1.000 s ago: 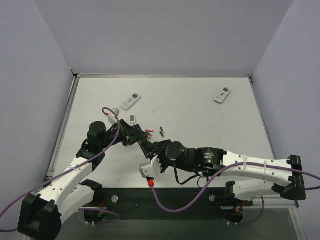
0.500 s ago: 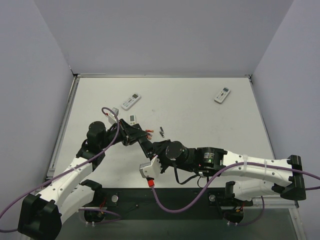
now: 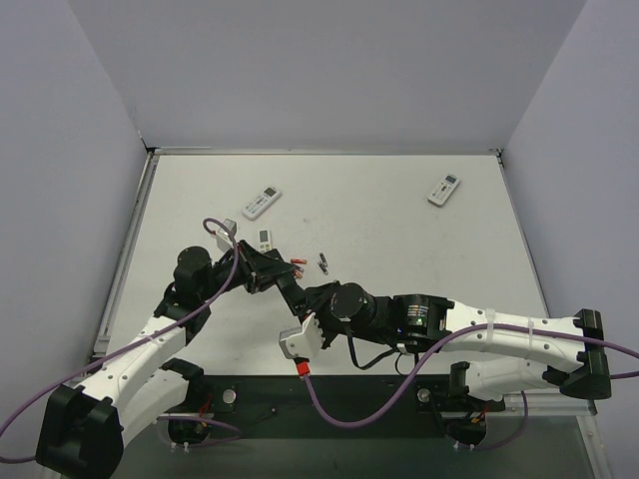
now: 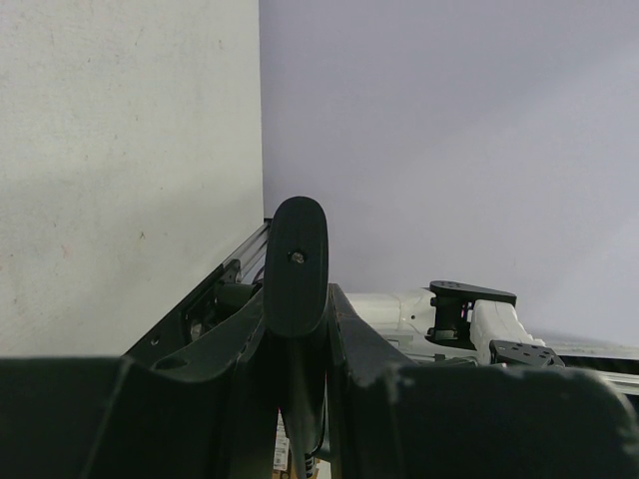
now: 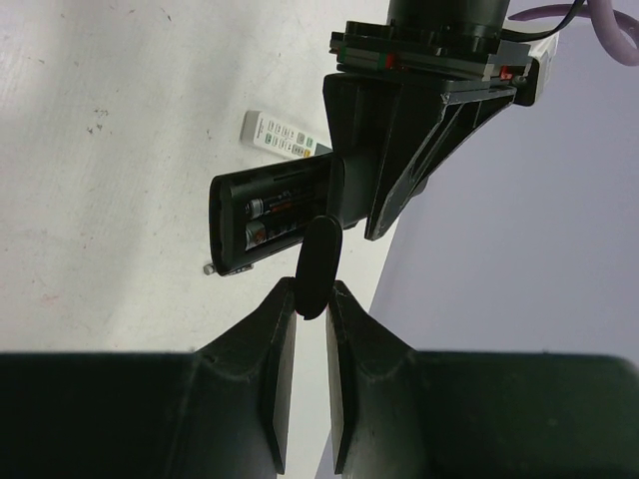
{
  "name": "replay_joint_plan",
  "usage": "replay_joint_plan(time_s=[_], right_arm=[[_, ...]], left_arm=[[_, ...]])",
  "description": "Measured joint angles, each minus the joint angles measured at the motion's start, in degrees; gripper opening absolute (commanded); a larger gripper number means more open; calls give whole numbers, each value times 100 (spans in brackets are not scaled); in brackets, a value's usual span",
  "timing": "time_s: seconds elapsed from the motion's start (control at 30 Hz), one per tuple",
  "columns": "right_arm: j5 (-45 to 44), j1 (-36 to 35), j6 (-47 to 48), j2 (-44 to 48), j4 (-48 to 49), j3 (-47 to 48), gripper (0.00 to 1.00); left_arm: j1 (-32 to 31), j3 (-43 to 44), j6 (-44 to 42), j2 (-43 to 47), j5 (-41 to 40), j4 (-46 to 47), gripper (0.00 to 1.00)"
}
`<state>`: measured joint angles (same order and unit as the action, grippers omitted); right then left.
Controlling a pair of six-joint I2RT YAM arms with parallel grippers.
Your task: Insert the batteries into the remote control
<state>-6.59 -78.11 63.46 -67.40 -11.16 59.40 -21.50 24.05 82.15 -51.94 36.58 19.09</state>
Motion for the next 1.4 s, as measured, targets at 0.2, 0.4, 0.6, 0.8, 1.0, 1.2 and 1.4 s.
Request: replay_joint_plan(time_s=[0.2,0.4,0.6,0.8,1.0,1.2,1.4], right_arm=[[2,0,-15,0,7,0,0],[15,0,-15,0,7,0,2],[13,0,11,-31,11,0,8],[0,0,107,-96,17,0,12],[9,-2,125,-184,-63,0,16],[31,-2,125,-188,-192,0,22],[31,0,125,-188,-310,0,25]], left_arm=[[24,-17,31,-2,35,94,0],[24,-17,37,-2,44,103,0],[33,-17,39,-2,44,103,0],[61,-127,197,-2,26,162,0],[61,-341,468,-2,-9,321,0],[61,-385,656,-2,-11,535,0],[61,-420,750,-2,-13,610,0]])
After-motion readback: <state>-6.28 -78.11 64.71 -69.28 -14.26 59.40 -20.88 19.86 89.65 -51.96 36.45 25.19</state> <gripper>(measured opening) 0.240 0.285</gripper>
